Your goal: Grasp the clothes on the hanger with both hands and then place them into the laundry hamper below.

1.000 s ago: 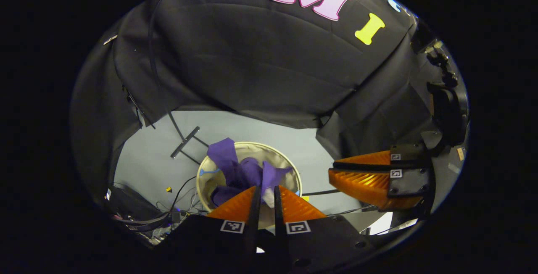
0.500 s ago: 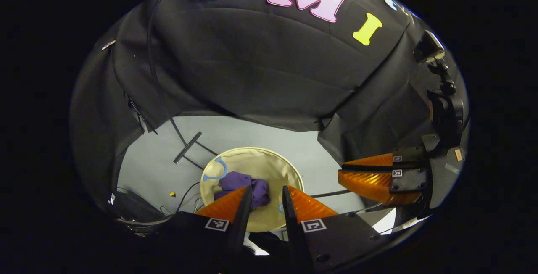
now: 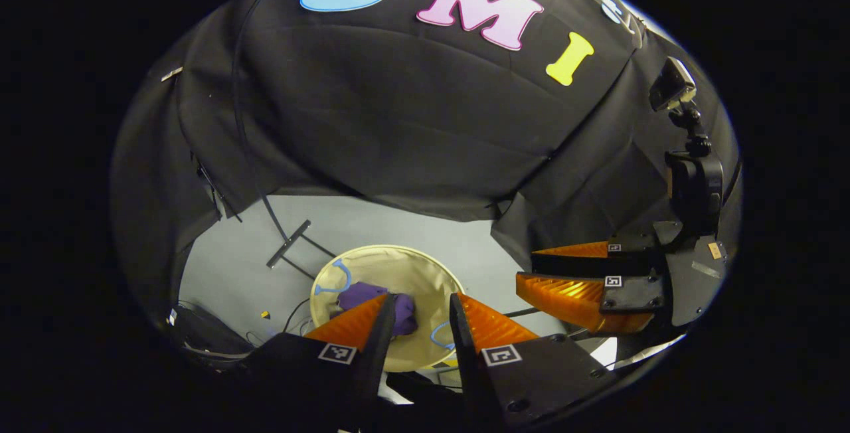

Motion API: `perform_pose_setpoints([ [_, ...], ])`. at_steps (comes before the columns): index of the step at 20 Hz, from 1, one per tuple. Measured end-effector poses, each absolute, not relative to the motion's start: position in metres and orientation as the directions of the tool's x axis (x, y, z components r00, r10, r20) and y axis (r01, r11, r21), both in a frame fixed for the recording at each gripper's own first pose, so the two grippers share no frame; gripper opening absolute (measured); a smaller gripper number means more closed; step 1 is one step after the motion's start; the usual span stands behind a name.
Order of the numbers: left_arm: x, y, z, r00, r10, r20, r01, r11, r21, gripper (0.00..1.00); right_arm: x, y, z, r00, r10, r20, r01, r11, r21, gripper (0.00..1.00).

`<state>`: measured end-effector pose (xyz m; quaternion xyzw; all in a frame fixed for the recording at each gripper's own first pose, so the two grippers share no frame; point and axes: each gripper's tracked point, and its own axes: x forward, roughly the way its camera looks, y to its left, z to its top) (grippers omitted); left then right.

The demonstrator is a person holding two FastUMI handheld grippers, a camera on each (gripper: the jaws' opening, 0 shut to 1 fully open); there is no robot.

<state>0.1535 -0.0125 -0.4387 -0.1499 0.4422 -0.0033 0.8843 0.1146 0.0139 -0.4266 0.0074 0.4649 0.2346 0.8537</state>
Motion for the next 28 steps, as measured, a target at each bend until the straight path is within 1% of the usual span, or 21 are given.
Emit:
perform_pose_setpoints([
  [1,0.150,-0.011,-0.435,0.614,-0.142,-0.776,-0.111,0.958,-0.264,0.54,0.114,0.017,-0.427,0.482,0.401,-0.779,-0.392,0.894,0.218,0.52],
  [2,0.147,-0.009,-0.429,0.623,-0.144,-0.769,-0.096,0.962,-0.257,0.48,0.115,0.015,-0.420,0.510,0.394,-0.765,-0.391,0.898,0.202,0.60],
  [3,0.144,-0.008,-0.420,0.635,-0.148,-0.758,-0.079,0.964,-0.255,0.55,0.116,0.014,-0.416,0.535,0.379,-0.755,-0.386,0.905,0.181,0.73],
  [4,0.142,-0.007,-0.414,0.650,-0.134,-0.748,-0.076,0.968,-0.240,0.70,0.113,0.014,-0.411,0.552,0.368,-0.748,-0.377,0.911,0.170,0.84],
  [5,0.134,-0.003,-0.402,0.663,-0.138,-0.736,-0.063,0.969,-0.238,0.84,0.107,0.013,-0.404,0.565,0.355,-0.745,-0.366,0.917,0.159,0.91],
  [6,0.133,-0.004,-0.400,0.674,-0.134,-0.727,-0.053,0.972,-0.229,0.99,0.100,0.013,-0.395,0.576,0.348,-0.740,-0.358,0.921,0.155,0.94],
  [7,0.128,0.000,-0.390,0.688,-0.130,-0.714,-0.041,0.975,-0.218,0.97,0.095,0.014,-0.390,0.593,0.333,-0.733,-0.345,0.928,0.143,1.00],
  [8,0.122,0.002,-0.382,0.700,-0.129,-0.702,-0.027,0.978,-0.207,0.95,0.090,0.015,-0.383,0.610,0.322,-0.724,-0.334,0.933,0.134,1.00],
  [12,0.098,0.014,-0.347,0.751,-0.137,-0.646,0.037,0.986,-0.165,0.95,0.066,0.027,-0.353,0.671,0.270,-0.690,-0.288,0.953,0.093,1.00],
  [15,0.085,0.027,-0.305,0.816,-0.130,-0.563,0.055,0.987,-0.149,0.95,0.051,0.037,-0.316,0.738,0.235,-0.633,-0.239,0.968,0.081,1.00],
  [17,0.077,0.035,-0.265,0.873,-0.124,-0.472,0.067,0.989,-0.134,0.95,0.044,0.044,-0.278,0.796,0.211,-0.567,-0.204,0.976,0.076,1.00],
  [19,0.062,0.038,-0.229,0.912,-0.128,-0.390,0.086,0.989,-0.123,0.95,0.039,0.049,-0.242,0.845,0.185,-0.501,-0.173,0.982,0.072,0.99],
  [23,0.031,0.048,-0.170,0.954,-0.126,-0.274,0.109,0.991,-0.076,0.95,0.027,0.056,-0.179,0.918,0.127,-0.377,-0.114,0.992,0.057,0.99],
  [24,0.022,0.048,-0.156,0.963,-0.127,-0.238,0.114,0.991,-0.071,0.92,0.023,0.057,-0.161,0.932,0.116,-0.345,-0.104,0.993,0.054,0.99],
  [25,0.012,0.048,-0.139,0.972,-0.130,-0.198,0.118,0.990,-0.070,0.95,0.019,0.061,-0.147,0.945,0.105,-0.311,-0.094,0.994,0.053,0.99],
  [26,0.004,0.047,-0.123,0.978,-0.133,-0.160,0.124,0.990,-0.068,0.92,0.013,0.063,-0.130,0.956,0.097,-0.276,-0.086,0.995,0.051,0.99],
  [27,-0.003,0.046,-0.107,0.983,-0.135,-0.123,0.127,0.990,-0.066,0.95,0.008,0.065,-0.112,0.967,0.086,-0.240,-0.076,0.996,0.050,0.95],
  [28,-0.011,0.047,-0.094,0.987,-0.132,-0.092,0.127,0.990,-0.061,0.95,0.003,0.067,-0.097,0.975,0.076,-0.206,-0.068,0.997,0.049,1.00],
])
